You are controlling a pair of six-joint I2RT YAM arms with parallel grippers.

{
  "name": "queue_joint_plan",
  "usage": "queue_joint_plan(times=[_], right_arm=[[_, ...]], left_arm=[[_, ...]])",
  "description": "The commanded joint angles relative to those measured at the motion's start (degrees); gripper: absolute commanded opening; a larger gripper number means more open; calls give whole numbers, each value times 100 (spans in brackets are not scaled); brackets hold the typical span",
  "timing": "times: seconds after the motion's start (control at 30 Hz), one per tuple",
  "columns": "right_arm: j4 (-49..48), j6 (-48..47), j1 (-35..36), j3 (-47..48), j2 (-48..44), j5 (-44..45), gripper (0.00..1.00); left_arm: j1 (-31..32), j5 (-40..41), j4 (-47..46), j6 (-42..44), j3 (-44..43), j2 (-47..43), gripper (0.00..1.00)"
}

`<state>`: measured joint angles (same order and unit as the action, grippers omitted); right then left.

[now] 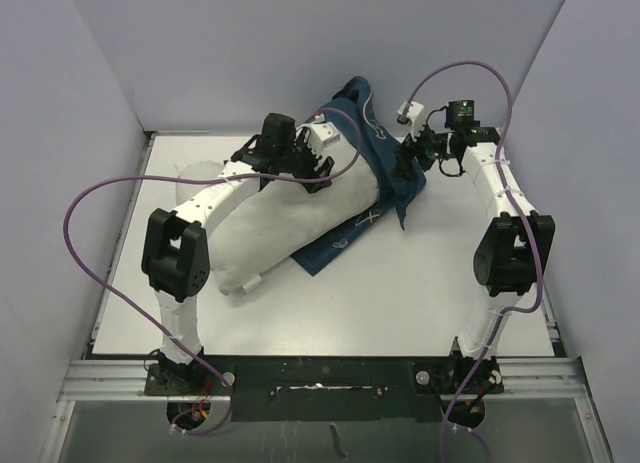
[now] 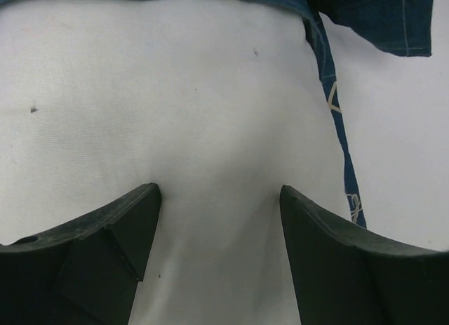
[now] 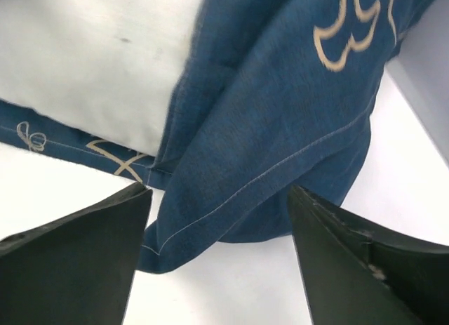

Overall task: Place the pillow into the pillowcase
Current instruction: Stuff the pillow into the pillowcase.

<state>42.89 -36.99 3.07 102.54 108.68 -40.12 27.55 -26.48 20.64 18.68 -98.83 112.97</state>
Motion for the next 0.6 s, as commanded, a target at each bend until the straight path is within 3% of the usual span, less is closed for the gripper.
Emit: queue_joint_plan(times=[0.0, 0.1, 0.2, 0.23, 0.3, 0.43, 0.5, 0.57], right_arm=[[-136, 507, -180, 381, 353, 824, 70], [-126, 413, -315, 708, 579, 896, 50], [74, 591, -475, 1270, 826, 449, 13], [98, 653, -504, 1396, 855, 365, 5], [-8, 703, -522, 1485, 797, 322, 0], [-608, 963, -694, 1437, 586, 545, 0], [-384, 1054, -893, 1746, 645, -106, 4], [-104, 1056, -930, 1667, 583, -1119, 39]], left_arm=[[3, 127, 18, 172, 93, 271, 64], [-16, 46, 33, 111, 220, 313, 56], [-61, -200, -109, -40, 382, 303, 43], [-85, -292, -170, -98, 431, 286, 37], [-121, -419, -292, -168, 553, 243, 27], [-190, -620, -471, -244, 709, 160, 12], [-220, -743, -490, -278, 744, 135, 7], [-240, -866, -527, -285, 791, 98, 0]])
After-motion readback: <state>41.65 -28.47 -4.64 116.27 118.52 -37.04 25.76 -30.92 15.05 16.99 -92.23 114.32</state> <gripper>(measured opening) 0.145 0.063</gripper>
